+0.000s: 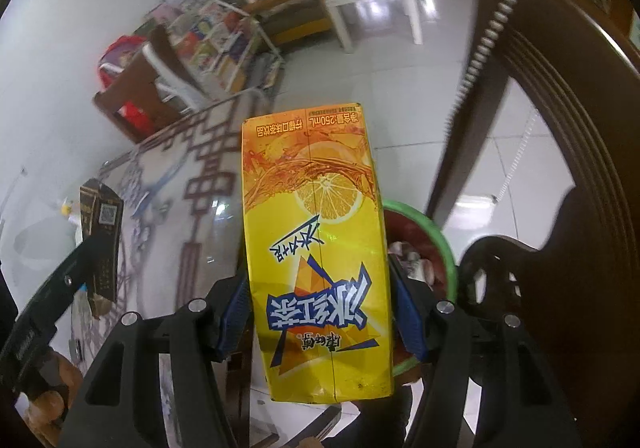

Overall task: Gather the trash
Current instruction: 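Carry cigarette box and lemon tea carton over to the bin, then open left tool over the bin while right tool releases the tea carton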

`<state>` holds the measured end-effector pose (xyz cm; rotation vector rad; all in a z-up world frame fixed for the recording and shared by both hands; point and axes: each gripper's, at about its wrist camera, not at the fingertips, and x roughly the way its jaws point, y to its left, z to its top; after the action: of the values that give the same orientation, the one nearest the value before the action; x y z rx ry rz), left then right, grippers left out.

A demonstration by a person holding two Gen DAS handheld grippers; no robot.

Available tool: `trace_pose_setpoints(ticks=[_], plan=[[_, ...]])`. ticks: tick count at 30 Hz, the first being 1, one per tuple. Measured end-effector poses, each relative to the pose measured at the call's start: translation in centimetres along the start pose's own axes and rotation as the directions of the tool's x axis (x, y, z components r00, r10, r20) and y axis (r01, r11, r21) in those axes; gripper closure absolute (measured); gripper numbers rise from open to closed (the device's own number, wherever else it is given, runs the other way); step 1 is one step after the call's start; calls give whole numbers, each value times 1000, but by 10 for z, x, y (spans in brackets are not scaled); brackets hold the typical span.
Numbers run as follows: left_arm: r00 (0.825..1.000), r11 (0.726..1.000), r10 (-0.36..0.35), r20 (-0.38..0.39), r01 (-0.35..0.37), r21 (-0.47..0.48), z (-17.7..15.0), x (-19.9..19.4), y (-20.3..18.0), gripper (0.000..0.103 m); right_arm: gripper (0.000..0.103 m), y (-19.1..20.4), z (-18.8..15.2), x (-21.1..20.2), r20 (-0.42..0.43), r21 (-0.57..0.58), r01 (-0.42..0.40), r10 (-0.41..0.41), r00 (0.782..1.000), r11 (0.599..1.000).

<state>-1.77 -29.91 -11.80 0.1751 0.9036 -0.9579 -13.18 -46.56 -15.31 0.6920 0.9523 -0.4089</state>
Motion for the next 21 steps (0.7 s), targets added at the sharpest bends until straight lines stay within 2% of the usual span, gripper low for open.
trace_pose_setpoints(ticks=[5, 10, 12, 13, 21], plan=[[997, 997, -59, -45, 61, 41, -1, 20, -19, 49, 42, -21, 6, -5, 11, 45, 30, -31, 999, 999], [995, 994, -87, -48, 91, 68, 1, 26, -32, 30, 42, -36, 7, -3, 4, 75, 47, -48, 999, 996], [996, 993, -84, -43, 87, 76, 3, 26, -34, 26, 42, -38, 8, 0, -7, 77, 48, -48, 999, 996], [996, 994, -79, -39, 81, 78, 4, 25, -35, 19, 42, -37, 7, 2, -13, 76, 47, -46, 999, 996], [999, 998, -25, 37, 23, 61, 15, 8, -28, 11, 42, -24, 2, 23, -84, 35, 31, -28, 996, 999]])
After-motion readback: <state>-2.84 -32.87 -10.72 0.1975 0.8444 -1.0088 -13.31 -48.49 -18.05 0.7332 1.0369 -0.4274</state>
